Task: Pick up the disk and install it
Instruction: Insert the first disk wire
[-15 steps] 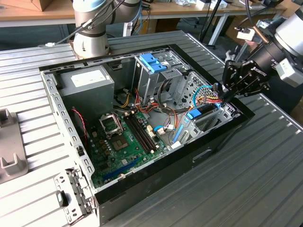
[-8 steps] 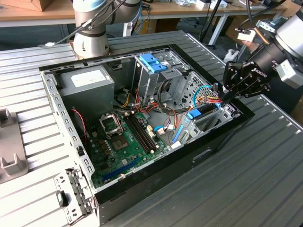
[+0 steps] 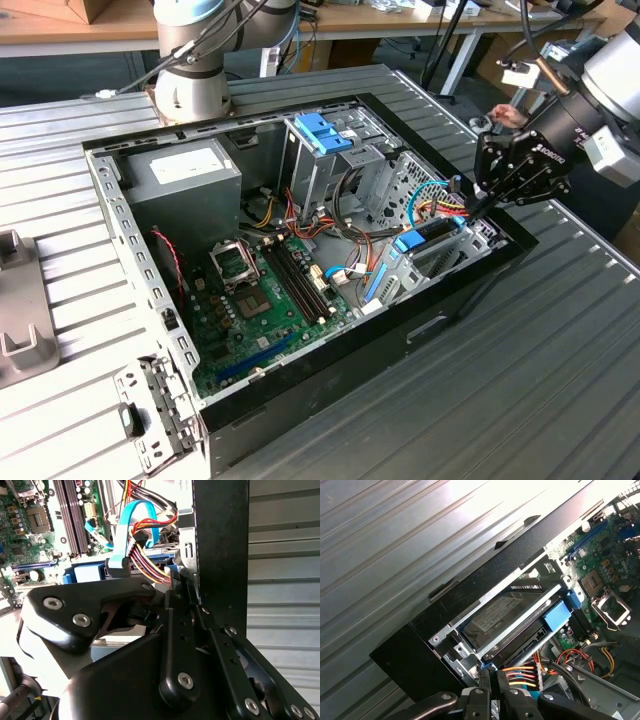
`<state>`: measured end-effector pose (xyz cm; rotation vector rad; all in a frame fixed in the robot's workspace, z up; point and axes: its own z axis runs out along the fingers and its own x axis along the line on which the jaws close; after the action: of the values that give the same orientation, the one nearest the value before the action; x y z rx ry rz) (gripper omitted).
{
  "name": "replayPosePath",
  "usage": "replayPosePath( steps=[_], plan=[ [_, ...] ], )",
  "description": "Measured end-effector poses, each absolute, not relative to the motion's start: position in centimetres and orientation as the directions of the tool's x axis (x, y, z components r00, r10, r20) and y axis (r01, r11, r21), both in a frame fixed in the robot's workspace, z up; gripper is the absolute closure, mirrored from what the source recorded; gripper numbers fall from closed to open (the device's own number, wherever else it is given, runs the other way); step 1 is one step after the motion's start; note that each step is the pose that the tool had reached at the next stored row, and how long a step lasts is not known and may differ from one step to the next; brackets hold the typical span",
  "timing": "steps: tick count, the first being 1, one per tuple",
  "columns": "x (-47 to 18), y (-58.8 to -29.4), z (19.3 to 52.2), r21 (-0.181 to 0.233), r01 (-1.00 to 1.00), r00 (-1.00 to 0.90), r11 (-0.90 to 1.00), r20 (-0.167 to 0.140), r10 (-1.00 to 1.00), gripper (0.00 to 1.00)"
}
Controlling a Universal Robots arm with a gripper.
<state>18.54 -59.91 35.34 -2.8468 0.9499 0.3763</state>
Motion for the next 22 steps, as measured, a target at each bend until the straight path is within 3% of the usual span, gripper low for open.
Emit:
replayPosePath(
  steps=[22],
  plan=[
    [17.1, -59.9, 35.5, -0.034, -0.604, 0.773, -0.797, -0.268, -0.575, 0.83]
  ],
)
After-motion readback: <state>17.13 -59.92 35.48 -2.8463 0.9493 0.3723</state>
